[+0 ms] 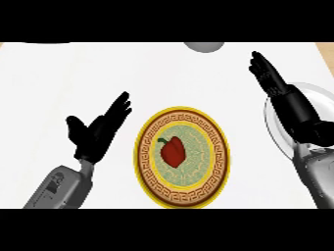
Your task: Pick the bell pepper from the plate and place it in the plate
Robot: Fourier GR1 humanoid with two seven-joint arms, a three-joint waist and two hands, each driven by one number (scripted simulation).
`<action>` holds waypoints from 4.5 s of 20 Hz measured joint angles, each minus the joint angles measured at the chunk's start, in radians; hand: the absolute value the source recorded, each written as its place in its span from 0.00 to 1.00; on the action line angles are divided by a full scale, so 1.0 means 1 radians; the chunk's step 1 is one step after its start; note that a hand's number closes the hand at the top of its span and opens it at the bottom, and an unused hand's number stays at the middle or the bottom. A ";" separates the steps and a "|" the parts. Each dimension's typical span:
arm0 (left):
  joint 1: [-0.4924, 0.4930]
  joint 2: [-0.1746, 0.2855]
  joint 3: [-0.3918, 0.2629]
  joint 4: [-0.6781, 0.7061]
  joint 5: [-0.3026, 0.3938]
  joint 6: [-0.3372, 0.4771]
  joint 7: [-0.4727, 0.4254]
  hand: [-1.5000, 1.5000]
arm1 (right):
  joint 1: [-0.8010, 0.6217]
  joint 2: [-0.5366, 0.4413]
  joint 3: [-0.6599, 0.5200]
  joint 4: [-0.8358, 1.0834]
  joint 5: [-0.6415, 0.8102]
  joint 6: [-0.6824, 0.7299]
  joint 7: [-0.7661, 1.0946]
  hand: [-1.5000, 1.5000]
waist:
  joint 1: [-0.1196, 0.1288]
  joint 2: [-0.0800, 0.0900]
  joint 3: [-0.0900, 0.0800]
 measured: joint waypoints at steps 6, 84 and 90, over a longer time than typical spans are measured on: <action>0.039 0.164 0.057 0.009 -0.130 0.065 -0.073 0.50 | -0.002 0.210 0.005 -0.004 -0.198 -0.030 0.060 0.00 | 0.038 -0.008 0.033; 0.373 0.131 0.395 -0.191 -0.493 -0.015 -0.155 0.50 | -0.122 0.344 0.285 0.348 0.493 0.227 0.455 1.00 | -0.020 -0.008 0.036; 0.383 0.114 0.424 -0.184 -0.512 -0.025 -0.169 0.50 | -0.096 0.238 0.258 0.350 0.500 0.218 0.343 1.00 | -0.031 -0.014 0.038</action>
